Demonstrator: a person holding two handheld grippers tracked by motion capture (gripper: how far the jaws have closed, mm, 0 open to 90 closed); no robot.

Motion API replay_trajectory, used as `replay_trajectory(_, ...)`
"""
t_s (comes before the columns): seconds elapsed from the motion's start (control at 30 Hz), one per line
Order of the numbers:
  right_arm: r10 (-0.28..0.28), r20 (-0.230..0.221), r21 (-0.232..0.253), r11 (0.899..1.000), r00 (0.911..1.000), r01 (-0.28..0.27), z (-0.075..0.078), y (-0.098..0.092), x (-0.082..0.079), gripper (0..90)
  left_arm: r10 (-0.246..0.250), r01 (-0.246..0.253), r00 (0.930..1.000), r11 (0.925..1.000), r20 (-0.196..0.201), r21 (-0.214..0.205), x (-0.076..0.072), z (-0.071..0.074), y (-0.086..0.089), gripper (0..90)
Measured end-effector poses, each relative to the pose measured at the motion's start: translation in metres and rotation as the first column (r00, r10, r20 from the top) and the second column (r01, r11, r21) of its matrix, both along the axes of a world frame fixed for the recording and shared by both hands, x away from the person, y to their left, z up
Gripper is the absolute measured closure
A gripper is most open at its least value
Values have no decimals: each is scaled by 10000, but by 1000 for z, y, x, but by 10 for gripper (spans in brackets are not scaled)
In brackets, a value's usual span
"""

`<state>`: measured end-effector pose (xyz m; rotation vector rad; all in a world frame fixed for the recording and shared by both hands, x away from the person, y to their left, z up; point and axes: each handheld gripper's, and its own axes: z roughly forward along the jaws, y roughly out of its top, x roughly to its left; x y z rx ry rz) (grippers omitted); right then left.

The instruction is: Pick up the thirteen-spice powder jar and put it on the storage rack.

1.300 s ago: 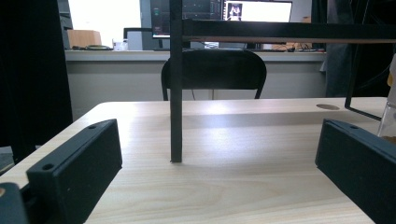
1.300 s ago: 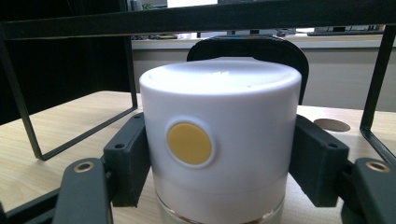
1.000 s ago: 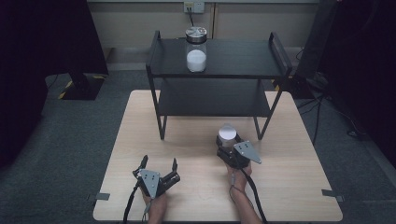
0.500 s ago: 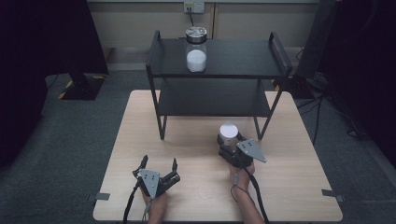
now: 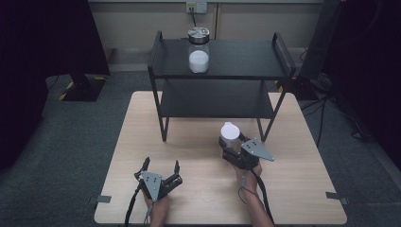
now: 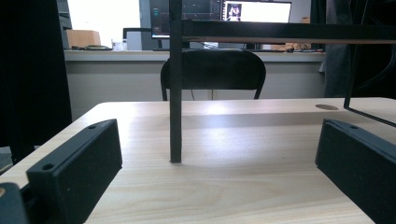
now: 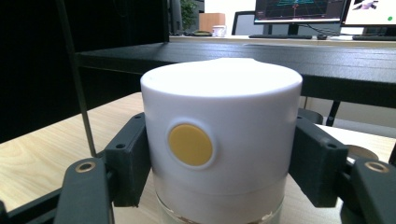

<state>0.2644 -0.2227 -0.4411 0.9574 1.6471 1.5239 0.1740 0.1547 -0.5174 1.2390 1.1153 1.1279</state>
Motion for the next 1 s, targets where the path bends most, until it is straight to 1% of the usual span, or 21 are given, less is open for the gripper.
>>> replay_trajectory(0.17, 276, 164, -22, 9996, 9995, -276, 9, -10, -2, 297, 2, -2, 10000, 10000, -6, 5, 0, 0, 0, 0)
replay_trajectory(0.3, 650, 290, -55, 9979, 9975, -648, 18, -19, -2, 297, 2, -2, 10000, 10000, -5, 3, 0, 0, 0, 0)
replay_trajectory(0.47, 995, 294, 122, 9949, 9946, -999, 30, -29, -1, 297, 4, -4, 10000, 10000, -8, 8, 0, 0, 0, 0)
replay_trajectory(0.77, 1421, 458, 192, 9895, 9888, -1431, 49, -38, -1, 297, -7, 7, 10000, 10000, -7, 4, 0, 0, 0, 0)
replay_trajectory(0.83, 1472, 504, 178, 9888, 9878, -1482, 55, -39, -2, 298, -8, 8, 10000, 10000, -11, 9, 0, 0, 0, 0)
replay_trajectory(0.9, 1415, 437, 112, 9898, 9890, -1421, 64, -37, -3, 297, -11, 11, 10000, 10000, -9, 5, 0, 0, 0, 0)
replay_trajectory(1.0, 1560, 533, 288, 9871, 9863, -1576, 71, -41, 0, 298, -35, 35, 10000, 10000, -1, -8, 0, 0, 1, 0)
